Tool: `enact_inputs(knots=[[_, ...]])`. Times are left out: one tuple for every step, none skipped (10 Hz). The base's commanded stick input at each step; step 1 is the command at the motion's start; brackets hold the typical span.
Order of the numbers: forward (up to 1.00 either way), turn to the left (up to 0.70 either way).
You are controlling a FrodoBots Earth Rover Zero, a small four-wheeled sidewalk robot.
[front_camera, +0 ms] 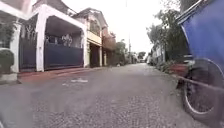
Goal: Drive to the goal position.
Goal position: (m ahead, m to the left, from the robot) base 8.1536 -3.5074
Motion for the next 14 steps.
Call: enact_inputs(knots=[[0.70,0.00],[0.70,0.00],[0.70,0.00],[0.70,0.00],[0.70,0.00],[0.70,0.00],[0.70,0.00],[0.70,0.00],[0.70,0.00],[0.70,0.00],[0.70,0.00],[0.70,0.00],[0.70,0.00],[0.70,0.00]])
